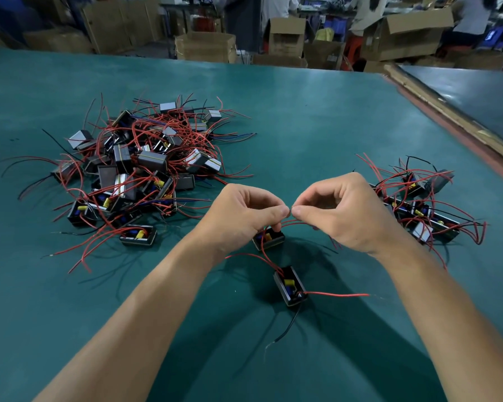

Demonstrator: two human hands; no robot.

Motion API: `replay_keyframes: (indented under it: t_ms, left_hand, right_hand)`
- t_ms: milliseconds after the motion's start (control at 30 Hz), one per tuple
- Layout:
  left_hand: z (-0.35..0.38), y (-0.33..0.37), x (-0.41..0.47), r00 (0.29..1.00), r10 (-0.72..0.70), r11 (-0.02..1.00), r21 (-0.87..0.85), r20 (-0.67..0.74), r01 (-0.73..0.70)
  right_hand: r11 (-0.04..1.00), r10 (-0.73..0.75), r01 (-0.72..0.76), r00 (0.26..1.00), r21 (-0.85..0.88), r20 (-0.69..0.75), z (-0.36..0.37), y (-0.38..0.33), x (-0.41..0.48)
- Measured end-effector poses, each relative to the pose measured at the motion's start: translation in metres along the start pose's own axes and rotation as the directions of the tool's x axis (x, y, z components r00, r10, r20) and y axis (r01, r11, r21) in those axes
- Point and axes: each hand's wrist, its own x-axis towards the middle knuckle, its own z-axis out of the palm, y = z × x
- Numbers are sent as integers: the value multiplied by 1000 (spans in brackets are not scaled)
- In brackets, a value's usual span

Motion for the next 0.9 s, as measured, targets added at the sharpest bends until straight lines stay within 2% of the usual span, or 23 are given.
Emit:
replay_keyframes:
  t_ms: [67, 133, 200, 267, 367, 433, 567, 733, 800, 900]
  left_hand:
    - [2, -2, 0, 996, 92, 991, 99, -19, -90]
    - [5, -3, 0, 986, 166, 968, 193, -18, -159]
    - [6, -3, -1, 979, 202, 954, 229, -25, -191]
    - [6, -2, -1, 977, 208, 955, 226, -40, -193]
    - [5, -2, 0, 982, 183, 967, 189, -53, -170]
    - [5, -2, 0, 982, 181, 967, 190, -50, -168]
    - [4, -7, 1, 976, 212, 945, 265, -43, -193]
    - [7, -10, 0, 965, 261, 901, 362, -11, -240]
    - [7, -8, 1, 966, 258, 909, 345, -28, -233]
    - [4, -6, 2, 978, 188, 949, 272, -93, -157]
  right_hand:
    - [982, 138, -140, 990, 122, 26, 0, -3, 1]
    - [919, 301, -313, 950, 242, 87, 0, -5, 3]
    - [851, 395, -428, 904, 305, 166, -2, -6, 3]
    - [849, 386, -428, 903, 309, 191, -3, -6, 3]
    - [908, 305, -330, 943, 259, 133, -2, -5, 2]
    - [908, 308, -331, 943, 258, 123, -2, -4, 2]
    - [881, 390, -414, 910, 228, 142, -1, -2, 3]
    - [789, 489, -553, 829, 268, 270, -3, -2, 4]
    - [849, 428, -470, 880, 241, 207, -1, 0, 4]
    - [979, 191, -191, 982, 68, 12, 5, 2, 4]
